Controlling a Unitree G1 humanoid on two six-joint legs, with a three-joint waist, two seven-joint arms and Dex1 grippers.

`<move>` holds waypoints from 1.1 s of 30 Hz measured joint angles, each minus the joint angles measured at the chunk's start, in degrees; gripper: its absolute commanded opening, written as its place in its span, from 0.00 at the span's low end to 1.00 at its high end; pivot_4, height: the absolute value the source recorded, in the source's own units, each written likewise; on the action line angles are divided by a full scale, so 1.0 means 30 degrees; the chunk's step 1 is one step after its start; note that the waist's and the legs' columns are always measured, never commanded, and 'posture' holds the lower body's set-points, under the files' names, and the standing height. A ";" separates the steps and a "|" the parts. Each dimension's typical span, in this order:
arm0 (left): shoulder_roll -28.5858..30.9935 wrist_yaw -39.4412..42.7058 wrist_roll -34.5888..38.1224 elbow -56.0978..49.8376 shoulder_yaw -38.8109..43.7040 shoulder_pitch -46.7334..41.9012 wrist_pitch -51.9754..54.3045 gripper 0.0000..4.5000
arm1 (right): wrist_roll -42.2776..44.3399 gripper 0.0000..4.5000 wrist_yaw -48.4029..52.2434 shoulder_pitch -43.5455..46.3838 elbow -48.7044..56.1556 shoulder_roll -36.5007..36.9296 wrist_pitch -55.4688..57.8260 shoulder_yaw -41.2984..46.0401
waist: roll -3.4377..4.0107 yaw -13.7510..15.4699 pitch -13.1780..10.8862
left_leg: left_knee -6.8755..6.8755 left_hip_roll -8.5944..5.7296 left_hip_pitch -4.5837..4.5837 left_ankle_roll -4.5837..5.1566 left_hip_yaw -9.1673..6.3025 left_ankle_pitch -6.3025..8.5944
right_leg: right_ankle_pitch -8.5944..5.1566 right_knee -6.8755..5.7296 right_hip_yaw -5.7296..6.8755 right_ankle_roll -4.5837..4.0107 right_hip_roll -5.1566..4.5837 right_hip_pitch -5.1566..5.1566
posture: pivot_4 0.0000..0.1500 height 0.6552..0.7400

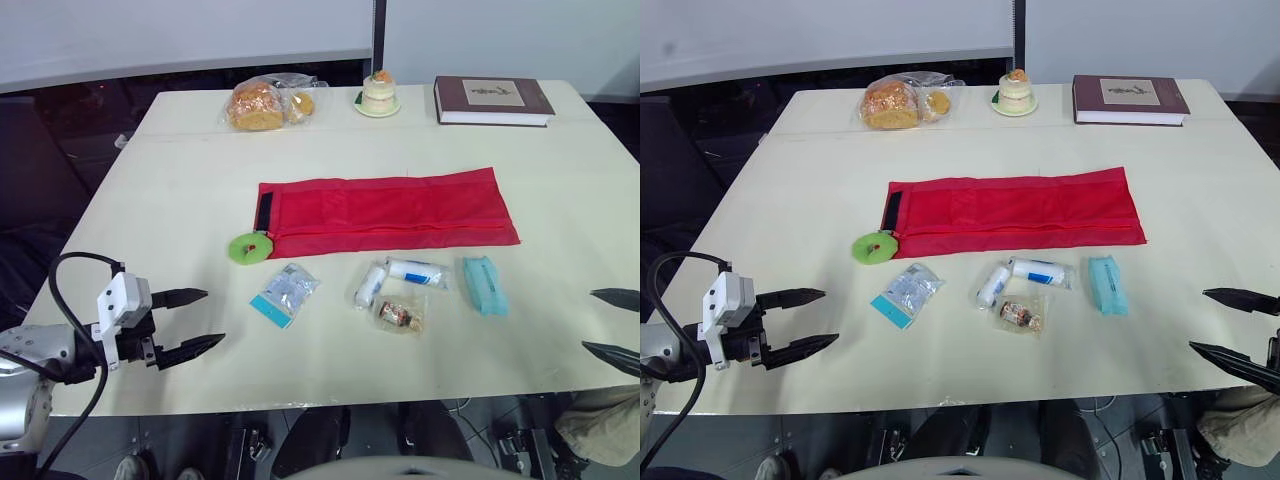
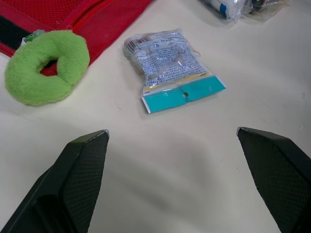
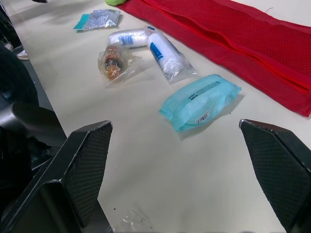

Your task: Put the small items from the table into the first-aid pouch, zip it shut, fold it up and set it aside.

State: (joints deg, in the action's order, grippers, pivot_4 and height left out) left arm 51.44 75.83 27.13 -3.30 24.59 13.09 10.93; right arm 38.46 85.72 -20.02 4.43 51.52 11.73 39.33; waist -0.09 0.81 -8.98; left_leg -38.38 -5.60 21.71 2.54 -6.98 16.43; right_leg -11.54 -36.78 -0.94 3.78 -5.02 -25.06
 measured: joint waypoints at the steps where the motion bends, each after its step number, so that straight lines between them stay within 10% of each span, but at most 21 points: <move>1: 0.0000 0.0000 0.0000 0.0000 0.0000 0.0000 0.0000 1.00 | 0.0000 0.99 0.0000 0.0000 0.0000 0.0000 0.0000 0.0000 | 0.0000 -0.0001 0.0000 | 0.0000 0.0000 0.0000 0.0000 0.0000 0.0000 | 0.0000 0.0000 0.0001 0.0000 0.0000 0.0000 | 1.00 0.87; 16: -0.0019 -0.0559 0.0538 0.0611 -0.0552 -0.1758 0.1379 1.00 | 0.0195 0.99 -0.0742 0.0309 0.1462 -0.0650 0.0012 -0.0442 | 0.0001 0.0003 0.0000 | 0.0000 0.0000 -0.0001 -0.0002 -0.0004 -0.0001 | 0.0001 -0.0002 0.0016 0.0001 0.0002 0.0000 | 1.00 0.87; 33: -0.3160 -0.5529 -0.0950 0.0534 -0.6133 -0.6528 0.5800 1.00 | 0.2495 0.99 -1.1198 0.5492 1.1353 -0.3184 0.5235 -0.7258 | -0.0029 0.0131 0.0009 | -0.0019 -0.0011 0.0013 -0.0086 -0.0050 -0.0049 | 0.0006 -0.0009 0.0031 0.0003 0.0000 -0.0002 | 1.00 0.87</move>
State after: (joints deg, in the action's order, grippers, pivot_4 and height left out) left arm 41.96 59.25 24.27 -1.70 6.19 -6.49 28.34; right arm 45.95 52.13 -3.55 38.49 41.97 27.44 17.56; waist -0.18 1.20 -8.95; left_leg -38.44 -5.63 21.75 2.28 -7.13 16.28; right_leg -11.52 -36.81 -0.84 3.78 -5.02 -25.07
